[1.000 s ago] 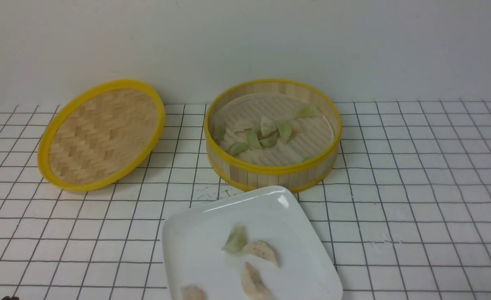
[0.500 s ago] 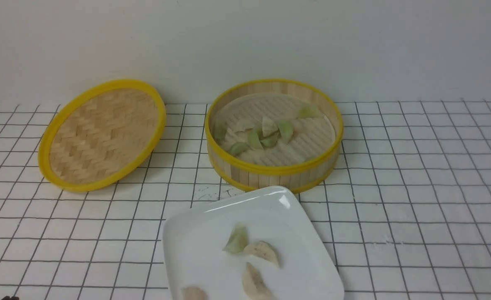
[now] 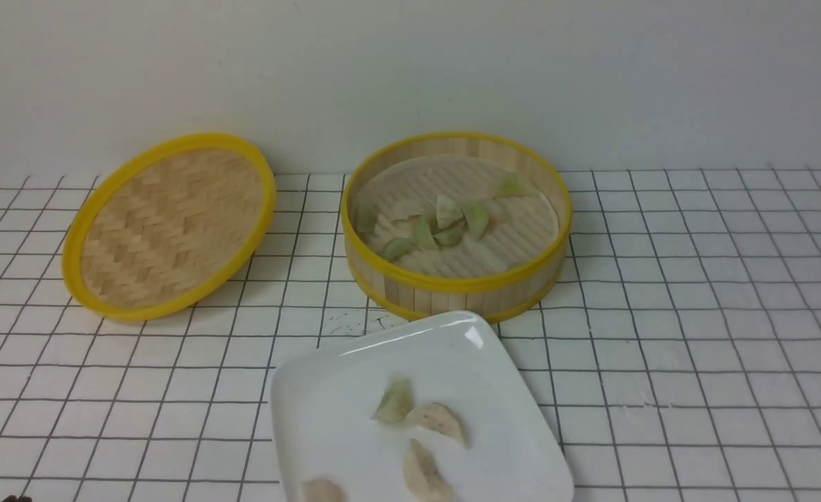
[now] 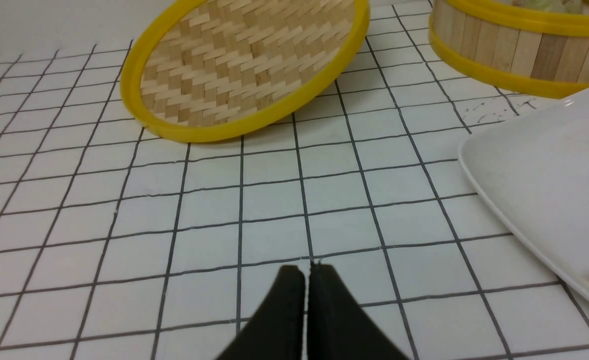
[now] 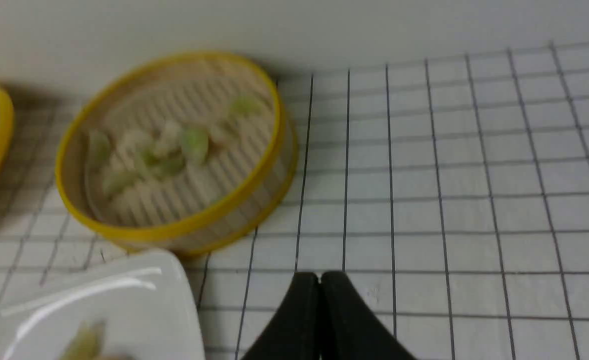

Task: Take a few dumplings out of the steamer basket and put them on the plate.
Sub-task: Use the right arm to grab a dumpling from inside the steamer

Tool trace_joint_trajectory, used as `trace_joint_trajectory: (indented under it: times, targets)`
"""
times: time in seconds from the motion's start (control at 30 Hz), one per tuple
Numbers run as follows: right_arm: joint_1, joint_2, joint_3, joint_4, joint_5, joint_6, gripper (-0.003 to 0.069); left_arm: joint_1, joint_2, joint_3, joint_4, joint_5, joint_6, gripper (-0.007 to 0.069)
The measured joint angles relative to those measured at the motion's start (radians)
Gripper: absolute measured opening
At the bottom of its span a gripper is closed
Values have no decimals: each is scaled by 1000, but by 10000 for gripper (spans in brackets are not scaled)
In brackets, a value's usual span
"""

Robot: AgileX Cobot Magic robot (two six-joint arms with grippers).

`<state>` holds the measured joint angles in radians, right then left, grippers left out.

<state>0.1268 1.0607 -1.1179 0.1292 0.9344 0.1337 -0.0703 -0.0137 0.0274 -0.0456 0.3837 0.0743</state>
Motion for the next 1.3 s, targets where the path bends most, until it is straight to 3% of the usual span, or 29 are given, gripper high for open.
trace_joint_trajectory:
  times: [0.23,0.47,0.83,1.03,1.23,1.3]
  targets:
    - [111,569,-482,33,291,-87,-13,0,0,0,0,0,0,-6]
    - [248,899,-813,29,309,-57,-13,0,0,0,0,0,0,-6]
    - [320,1371,-1325,-15,315,-11,28,0,0,0,0,0,0,-6]
    - [320,1455,-1445,-104,318,-14,142,0,0,0,0,0,0,-6]
    - [320,1483,-1448,-110,318,-40,330,0,0,0,0,0,0,-6]
    - [320,1491,-1448,-115,318,-41,358,0,0,0,0,0,0,-6]
